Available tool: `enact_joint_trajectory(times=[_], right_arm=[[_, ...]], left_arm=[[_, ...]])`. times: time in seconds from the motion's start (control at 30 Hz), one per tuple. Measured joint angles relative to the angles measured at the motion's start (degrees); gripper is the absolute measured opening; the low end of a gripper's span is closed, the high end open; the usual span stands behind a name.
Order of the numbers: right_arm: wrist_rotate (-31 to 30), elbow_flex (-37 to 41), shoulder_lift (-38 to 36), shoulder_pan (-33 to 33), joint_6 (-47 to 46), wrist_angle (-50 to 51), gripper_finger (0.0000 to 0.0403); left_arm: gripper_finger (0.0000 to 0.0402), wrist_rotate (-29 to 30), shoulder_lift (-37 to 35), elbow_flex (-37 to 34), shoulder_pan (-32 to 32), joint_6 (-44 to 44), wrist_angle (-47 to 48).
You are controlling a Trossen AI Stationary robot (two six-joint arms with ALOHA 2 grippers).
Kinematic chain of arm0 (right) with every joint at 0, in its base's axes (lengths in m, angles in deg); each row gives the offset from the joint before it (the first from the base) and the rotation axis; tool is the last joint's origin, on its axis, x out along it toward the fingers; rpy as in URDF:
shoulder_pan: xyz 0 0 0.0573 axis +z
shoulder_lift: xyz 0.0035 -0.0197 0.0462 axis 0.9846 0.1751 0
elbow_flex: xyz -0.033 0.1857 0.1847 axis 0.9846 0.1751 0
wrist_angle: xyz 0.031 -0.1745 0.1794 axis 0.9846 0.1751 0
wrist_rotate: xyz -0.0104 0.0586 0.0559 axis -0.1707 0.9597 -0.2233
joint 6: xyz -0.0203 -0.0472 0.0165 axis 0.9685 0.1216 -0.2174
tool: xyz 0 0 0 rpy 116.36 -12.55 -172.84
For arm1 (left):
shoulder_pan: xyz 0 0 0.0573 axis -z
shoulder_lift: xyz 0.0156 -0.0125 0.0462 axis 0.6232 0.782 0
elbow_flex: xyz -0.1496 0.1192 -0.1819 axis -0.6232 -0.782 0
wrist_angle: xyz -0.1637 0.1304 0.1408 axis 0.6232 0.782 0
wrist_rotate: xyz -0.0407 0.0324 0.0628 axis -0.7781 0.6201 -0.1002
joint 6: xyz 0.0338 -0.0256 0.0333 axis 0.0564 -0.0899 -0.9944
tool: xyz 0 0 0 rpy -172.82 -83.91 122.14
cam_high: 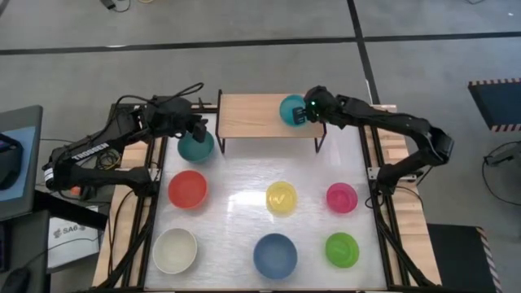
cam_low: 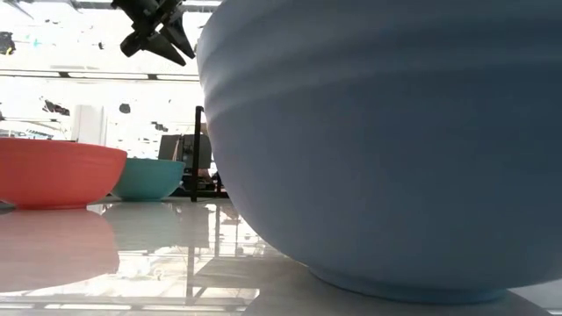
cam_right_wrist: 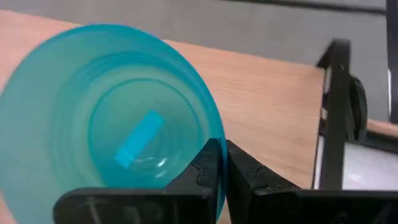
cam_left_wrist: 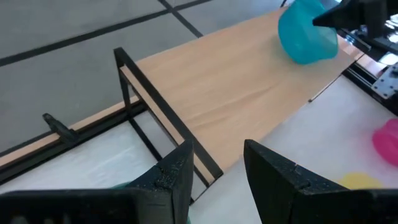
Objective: Place and stack bowls onto a shelf
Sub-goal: Put the light blue bowl on the shelf, then stack the pink bowl on top of the light blue bowl on the shelf
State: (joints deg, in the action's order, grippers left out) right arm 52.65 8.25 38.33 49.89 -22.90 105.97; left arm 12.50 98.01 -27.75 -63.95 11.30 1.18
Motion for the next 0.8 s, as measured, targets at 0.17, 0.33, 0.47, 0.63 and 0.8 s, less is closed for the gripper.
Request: enact_joint_trajectory(times=[0.17, 0.33, 0.47, 0.63, 0.8], right_arm=[[-0.06, 0.13, -0.69, -0.45, 0.05, 1.05, 0.0058], [-1.2, 0.19, -3.2, -0.65, 0.56, 0.06, 0.008], [-1.2, 0.19, -5.15, -1.26, 1.46, -1.94, 0.0121], [-1.18, 0.19, -7.72, -1.74, -0.17, -1.39, 0.0186], [-1.12, 0.19, -12.82, 0.22, -4.42, 3.25, 0.0214]], left_arm=[[0.0126, 0.34, 0.0, 0.0, 0.56, 0.24, 0.04], [0.0126, 1.39, 0.0, 0.0, 0.53, 0.27, 0.07], [0.0126, 1.88, 0.0, 0.0, 0.55, -0.12, 0.06], [0.0126, 1.97, 0.0, -0.02, 0.53, -1.59, 0.09], [0.0126, -0.97, 0.0, -0.02, 0.53, -5.73, 0.09]])
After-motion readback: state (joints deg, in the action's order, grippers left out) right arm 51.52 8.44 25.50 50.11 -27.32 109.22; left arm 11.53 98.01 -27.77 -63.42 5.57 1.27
